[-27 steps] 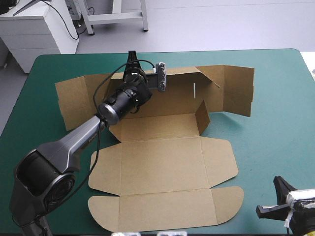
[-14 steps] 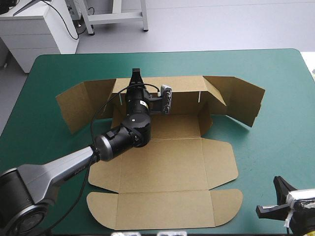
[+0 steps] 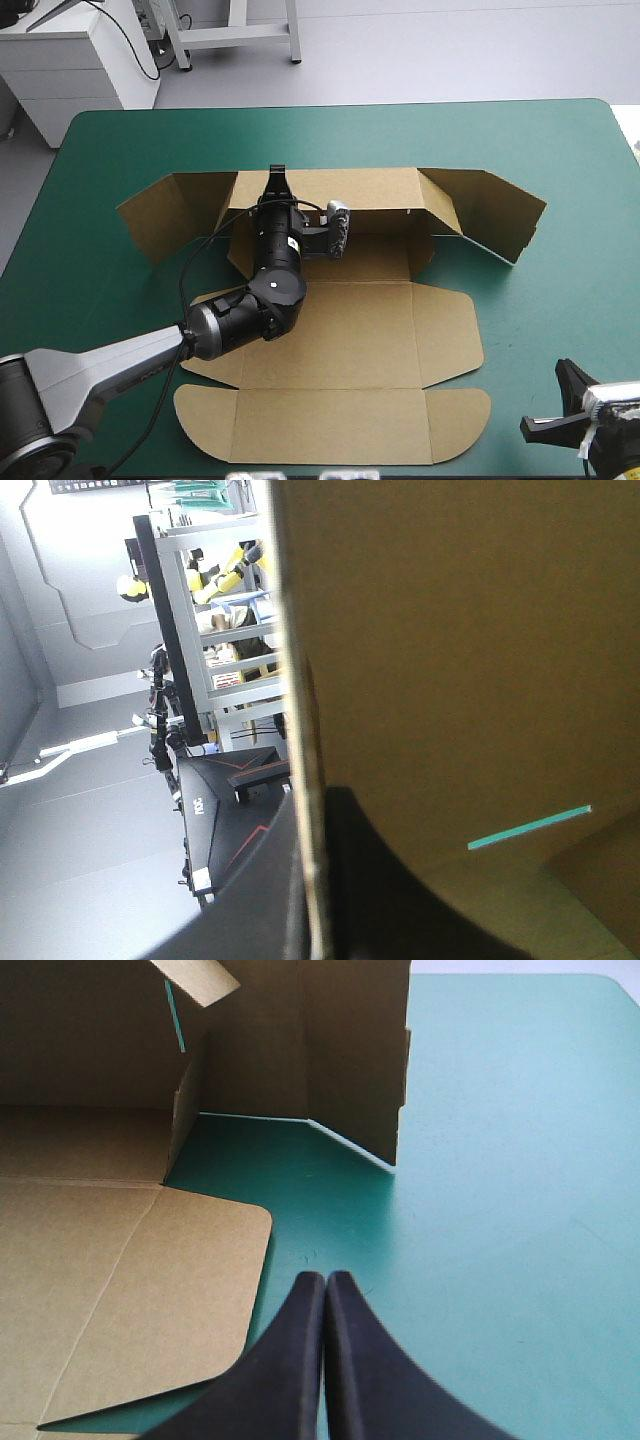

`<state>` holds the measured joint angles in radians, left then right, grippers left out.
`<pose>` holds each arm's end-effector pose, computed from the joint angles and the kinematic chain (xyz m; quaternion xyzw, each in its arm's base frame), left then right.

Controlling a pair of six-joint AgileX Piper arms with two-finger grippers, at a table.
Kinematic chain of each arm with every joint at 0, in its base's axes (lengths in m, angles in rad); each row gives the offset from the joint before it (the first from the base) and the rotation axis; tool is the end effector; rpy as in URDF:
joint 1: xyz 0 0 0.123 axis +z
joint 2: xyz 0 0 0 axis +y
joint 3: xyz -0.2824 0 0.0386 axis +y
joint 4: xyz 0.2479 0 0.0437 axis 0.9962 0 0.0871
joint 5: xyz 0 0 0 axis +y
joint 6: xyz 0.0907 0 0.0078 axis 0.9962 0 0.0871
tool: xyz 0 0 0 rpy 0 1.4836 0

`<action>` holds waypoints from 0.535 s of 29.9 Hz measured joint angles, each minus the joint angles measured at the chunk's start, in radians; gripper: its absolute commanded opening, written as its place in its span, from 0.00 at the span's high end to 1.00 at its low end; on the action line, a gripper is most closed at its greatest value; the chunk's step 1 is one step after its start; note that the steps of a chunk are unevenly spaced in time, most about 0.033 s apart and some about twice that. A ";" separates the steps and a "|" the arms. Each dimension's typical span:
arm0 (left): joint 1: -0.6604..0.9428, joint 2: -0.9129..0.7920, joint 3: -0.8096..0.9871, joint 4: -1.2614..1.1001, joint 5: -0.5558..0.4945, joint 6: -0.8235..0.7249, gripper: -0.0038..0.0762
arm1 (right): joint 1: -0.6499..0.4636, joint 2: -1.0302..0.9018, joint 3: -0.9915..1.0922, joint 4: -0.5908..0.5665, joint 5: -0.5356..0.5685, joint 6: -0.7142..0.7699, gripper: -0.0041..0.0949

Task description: Fold the box

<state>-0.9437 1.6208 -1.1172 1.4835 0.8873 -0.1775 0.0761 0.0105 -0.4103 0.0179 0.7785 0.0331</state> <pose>0.2570 -0.2347 0.2929 0.6006 0.5458 0.4356 0.3894 0.0164 0.0024 0.2750 -0.0159 0.8021 0.0414 0.5955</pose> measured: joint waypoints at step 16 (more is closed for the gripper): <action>0.000 0.000 0.003 0.005 0.001 -0.007 0.96 | 0.000 0.844 -0.735 0.000 0.140 -0.052 0.98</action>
<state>-0.9437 1.6208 -1.1141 1.4883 0.8885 -0.1843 0.0761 0.8545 -1.1453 0.0179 0.9187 -0.0192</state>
